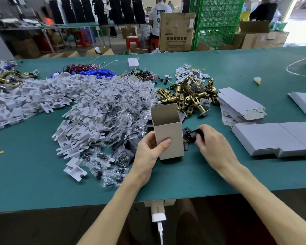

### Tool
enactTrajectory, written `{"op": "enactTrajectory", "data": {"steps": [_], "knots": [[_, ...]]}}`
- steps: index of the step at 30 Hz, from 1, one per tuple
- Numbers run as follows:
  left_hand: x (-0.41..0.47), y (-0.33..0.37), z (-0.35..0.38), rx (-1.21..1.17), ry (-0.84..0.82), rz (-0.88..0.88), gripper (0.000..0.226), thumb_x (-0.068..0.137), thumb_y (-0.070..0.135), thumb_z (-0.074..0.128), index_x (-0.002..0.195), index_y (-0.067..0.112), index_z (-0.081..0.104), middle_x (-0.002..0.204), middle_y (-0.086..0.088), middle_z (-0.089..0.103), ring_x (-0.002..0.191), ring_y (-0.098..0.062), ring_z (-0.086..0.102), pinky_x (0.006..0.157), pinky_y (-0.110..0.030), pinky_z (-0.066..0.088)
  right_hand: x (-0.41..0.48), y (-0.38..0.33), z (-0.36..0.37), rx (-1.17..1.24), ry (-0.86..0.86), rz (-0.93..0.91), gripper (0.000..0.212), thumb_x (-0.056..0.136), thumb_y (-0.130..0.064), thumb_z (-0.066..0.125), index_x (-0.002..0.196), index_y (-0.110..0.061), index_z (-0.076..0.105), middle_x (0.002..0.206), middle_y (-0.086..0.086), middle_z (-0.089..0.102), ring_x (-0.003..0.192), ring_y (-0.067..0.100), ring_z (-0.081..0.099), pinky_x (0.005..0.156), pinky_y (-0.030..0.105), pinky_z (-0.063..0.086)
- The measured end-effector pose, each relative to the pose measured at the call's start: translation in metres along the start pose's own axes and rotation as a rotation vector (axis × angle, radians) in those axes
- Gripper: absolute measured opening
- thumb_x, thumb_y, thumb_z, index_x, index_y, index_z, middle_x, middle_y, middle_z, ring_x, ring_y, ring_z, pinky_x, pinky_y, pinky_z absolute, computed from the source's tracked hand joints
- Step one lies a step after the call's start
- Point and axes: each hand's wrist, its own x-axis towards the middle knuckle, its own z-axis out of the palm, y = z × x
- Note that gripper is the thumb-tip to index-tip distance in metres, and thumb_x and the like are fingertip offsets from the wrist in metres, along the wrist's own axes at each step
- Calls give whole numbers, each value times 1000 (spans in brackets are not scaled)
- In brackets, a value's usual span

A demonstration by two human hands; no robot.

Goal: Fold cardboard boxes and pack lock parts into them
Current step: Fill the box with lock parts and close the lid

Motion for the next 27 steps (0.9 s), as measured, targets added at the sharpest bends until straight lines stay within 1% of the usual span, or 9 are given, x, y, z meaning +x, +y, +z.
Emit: {"op": "enactTrajectory", "data": {"steps": [3,6,10,13,16,19,22,25,27], "knots": [[-1,1,0,12,-4,1,42,85,20,79,124,9,68,122,-8,75,118,-28,70,103,-45,56,1,9,4,58,0,90,15,105,-29,55,94,-18,55,89,-5,61,79,20,55,68,36,43],[-1,2,1,14,-4,-1,43,85,20,79,124,8,67,122,-8,75,119,-29,69,103,-45,56,1,14,6,123,12,168,14,102,-27,60,90,-19,59,88,-6,58,82,18,54,70,29,36],[-2,3,1,16,-7,0,43,86,20,82,124,7,67,122,-9,75,118,-29,69,104,-46,55,5,13,3,194,-15,264,14,98,-29,64,88,-20,65,91,-4,54,89,18,52,79,28,34],[-2,3,2,18,-11,1,44,84,21,78,124,7,67,122,-9,75,118,-30,69,104,-47,56,8,11,-2,206,-69,296,20,98,-33,63,86,-20,70,84,-9,55,82,12,52,72,27,34],[-3,4,2,19,-14,-4,45,84,21,78,125,6,67,122,-9,75,119,-32,68,104,-48,55,12,7,-13,204,-100,274,25,98,-32,65,78,-19,72,72,-8,62,69,9,54,58,17,34],[-2,3,2,13,-15,-4,46,83,20,78,125,6,66,123,-10,75,120,-32,68,104,-48,55,15,-5,-31,277,8,196,22,98,-27,66,78,-19,71,74,-6,66,71,12,57,60,16,36],[-2,2,1,2,-19,-6,44,85,18,78,126,7,66,124,-10,74,121,-31,67,104,-45,56,19,-29,-54,651,56,216,24,99,-29,65,79,-19,72,69,-15,66,59,1,51,56,12,35],[-1,1,1,-1,-30,-3,38,89,16,78,125,9,67,124,-9,75,120,-28,68,100,-40,57,28,-55,-81,1259,-157,370,29,99,-31,65,74,-21,74,79,-8,66,64,7,52,54,18,40],[-1,3,2,-8,-29,-3,40,86,19,79,123,10,68,122,-8,75,117,-25,70,97,-36,58,33,-67,-91,1524,-260,459,29,99,-29,65,72,-23,75,81,-6,65,62,10,53,52,21,43]]}}
